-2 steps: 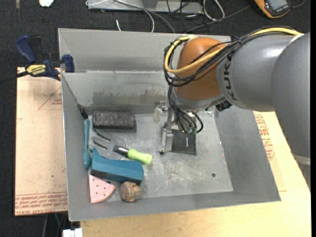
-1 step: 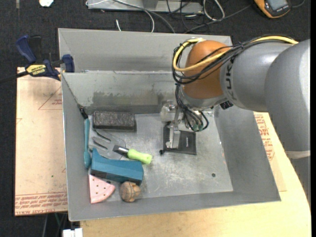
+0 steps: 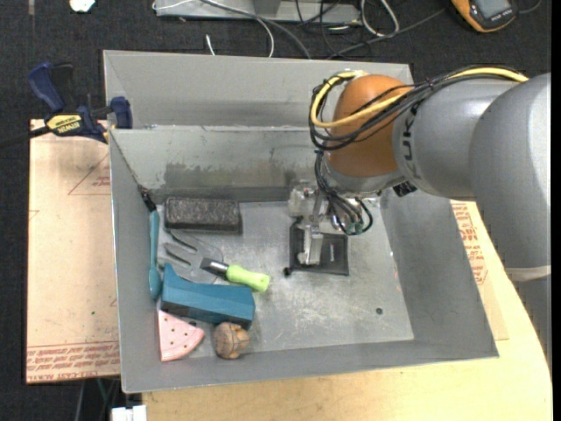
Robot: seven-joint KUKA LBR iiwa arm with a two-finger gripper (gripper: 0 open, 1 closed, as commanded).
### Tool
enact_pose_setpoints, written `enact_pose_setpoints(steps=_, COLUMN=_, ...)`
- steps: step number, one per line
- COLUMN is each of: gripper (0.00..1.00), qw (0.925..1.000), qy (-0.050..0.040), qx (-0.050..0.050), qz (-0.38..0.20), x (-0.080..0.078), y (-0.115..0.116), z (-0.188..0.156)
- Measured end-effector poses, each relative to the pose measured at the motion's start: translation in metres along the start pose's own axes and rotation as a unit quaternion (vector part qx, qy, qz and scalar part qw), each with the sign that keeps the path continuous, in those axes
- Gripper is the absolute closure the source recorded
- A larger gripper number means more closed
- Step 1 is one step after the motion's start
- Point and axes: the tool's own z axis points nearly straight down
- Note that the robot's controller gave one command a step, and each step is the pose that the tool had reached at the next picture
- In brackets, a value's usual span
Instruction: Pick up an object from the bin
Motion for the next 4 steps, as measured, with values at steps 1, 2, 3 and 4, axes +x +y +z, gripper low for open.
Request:
enact_pose_setpoints(steps=1, gripper=0.0, qw=1.0, qy=-0.0042, qx=0.001, qz=-0.004, x=-0.017, y=-0.012, z=-0.038)
enact_pose_setpoints(steps=2, gripper=0.0, qw=0.9984, qy=0.0005, qx=-0.001, qz=0.056, x=-0.004, y=-0.036, z=-0.056)
enact_pose_setpoints(steps=3, gripper=0.0, qw=0.9967, qy=-0.0069, qx=0.002, qz=0.081, x=0.002, y=-0.037, z=-0.054)
enact_pose_setpoints(steps=4, gripper=0.0, qw=0.9999, qy=-0.0042, qx=0.001, qz=-0.017, x=0.023, y=-0.033, z=-0.05)
